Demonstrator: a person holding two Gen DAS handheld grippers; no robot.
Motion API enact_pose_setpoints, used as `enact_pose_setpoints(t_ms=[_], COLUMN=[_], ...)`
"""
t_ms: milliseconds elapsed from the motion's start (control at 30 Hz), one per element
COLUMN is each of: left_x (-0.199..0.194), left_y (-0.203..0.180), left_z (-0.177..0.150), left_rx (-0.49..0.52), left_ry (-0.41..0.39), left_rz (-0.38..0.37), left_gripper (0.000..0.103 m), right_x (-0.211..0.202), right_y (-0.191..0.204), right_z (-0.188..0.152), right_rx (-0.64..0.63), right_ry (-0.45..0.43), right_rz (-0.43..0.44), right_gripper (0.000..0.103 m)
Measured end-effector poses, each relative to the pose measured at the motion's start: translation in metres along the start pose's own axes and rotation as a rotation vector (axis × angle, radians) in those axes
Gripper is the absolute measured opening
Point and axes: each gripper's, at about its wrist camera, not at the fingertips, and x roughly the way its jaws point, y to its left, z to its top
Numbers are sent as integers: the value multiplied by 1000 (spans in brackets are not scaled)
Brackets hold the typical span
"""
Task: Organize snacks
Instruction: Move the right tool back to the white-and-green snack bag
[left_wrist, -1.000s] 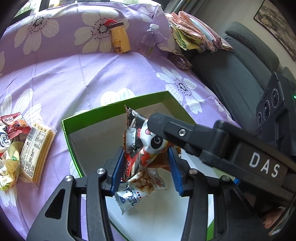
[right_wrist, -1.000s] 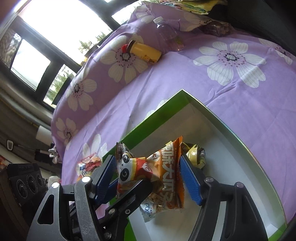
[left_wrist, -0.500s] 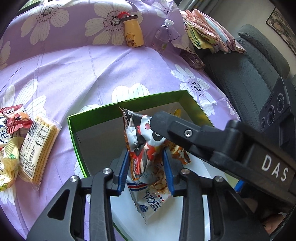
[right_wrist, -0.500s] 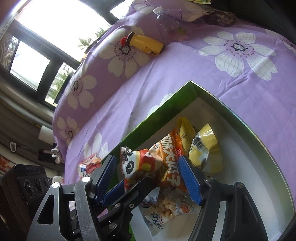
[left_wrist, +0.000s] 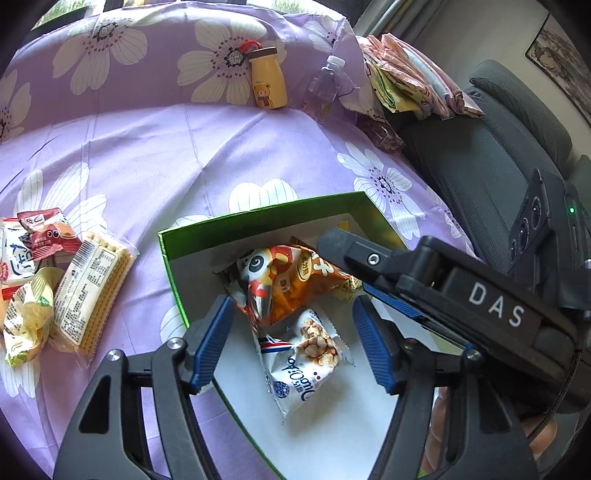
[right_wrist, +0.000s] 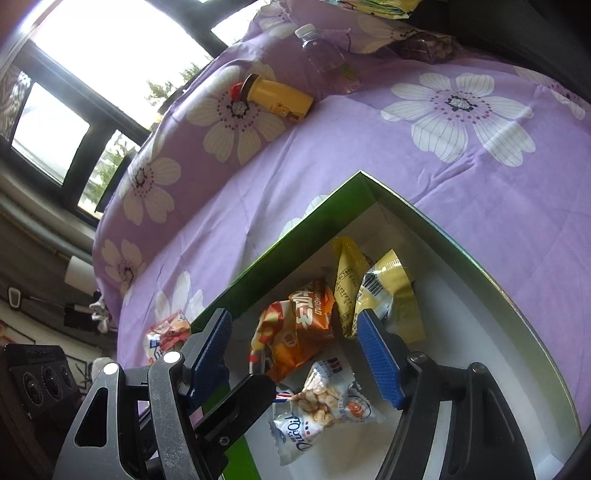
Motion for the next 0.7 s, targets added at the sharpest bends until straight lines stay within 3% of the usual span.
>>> enact_pose_setpoints(t_ms=[433,700], left_x=[-84,-143], left_y=[40,101], left_z=[-15,-30], left_rx=[-78,-153], left_ry=[-122,-217], left_rz=[17,146], left_gripper=[90,101], right_x=[-28,-40], right_y=[38,73], right_z=[-18,-37], right_rx=[-111,-217], right_ry=[-88,-135], right_rz=[-72,-102], right_gripper=[73,78])
